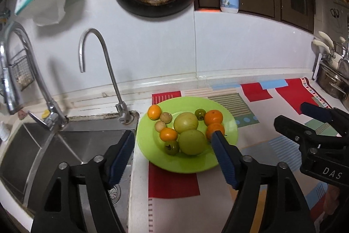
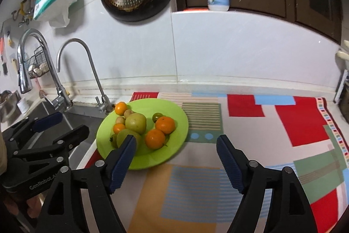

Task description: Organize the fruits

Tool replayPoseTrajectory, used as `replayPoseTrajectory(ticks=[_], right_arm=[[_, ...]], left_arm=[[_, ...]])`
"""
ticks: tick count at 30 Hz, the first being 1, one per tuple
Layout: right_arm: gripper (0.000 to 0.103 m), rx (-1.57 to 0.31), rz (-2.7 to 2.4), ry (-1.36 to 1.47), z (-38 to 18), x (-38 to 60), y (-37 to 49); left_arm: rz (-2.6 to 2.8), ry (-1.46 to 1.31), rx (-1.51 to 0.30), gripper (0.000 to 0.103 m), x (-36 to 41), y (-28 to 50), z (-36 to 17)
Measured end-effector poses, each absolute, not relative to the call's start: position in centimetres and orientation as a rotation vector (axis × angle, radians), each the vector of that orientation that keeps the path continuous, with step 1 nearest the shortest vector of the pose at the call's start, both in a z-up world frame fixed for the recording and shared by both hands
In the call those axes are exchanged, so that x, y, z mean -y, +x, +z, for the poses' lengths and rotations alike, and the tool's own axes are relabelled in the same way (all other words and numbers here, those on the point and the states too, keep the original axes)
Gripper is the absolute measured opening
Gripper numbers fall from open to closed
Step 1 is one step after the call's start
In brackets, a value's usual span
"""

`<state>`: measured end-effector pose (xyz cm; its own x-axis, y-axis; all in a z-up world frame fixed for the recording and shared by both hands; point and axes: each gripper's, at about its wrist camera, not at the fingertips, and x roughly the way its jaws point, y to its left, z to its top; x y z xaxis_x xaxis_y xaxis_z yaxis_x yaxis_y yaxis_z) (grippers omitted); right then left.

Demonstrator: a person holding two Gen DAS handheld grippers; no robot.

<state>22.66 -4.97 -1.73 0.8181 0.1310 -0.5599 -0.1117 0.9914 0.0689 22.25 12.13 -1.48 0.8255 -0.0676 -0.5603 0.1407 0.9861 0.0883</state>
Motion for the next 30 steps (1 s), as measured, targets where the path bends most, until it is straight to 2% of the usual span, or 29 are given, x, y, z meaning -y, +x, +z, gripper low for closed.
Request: replayPoseTrajectory(ticks=[5, 14, 30], right_arm=[[0.083, -0.565, 0.104, 0.017, -0.6, 6.2, 19.8], [0.088, -0.523, 0.093, 0.003, 0.9, 8.9, 14.7], [0.090, -0.492, 0.084, 0.002, 2.1, 12.5, 6.9]], left_arm=[[-0.075, 0.129, -0.545, 0.086, -11.2, 19.1, -0.3], [-0.035, 0.120, -0.496, 0.096, -9.3, 13.5, 1.3], [-0.011, 0.097, -0.470, 0.102, -6.6, 5.4, 2.6]])
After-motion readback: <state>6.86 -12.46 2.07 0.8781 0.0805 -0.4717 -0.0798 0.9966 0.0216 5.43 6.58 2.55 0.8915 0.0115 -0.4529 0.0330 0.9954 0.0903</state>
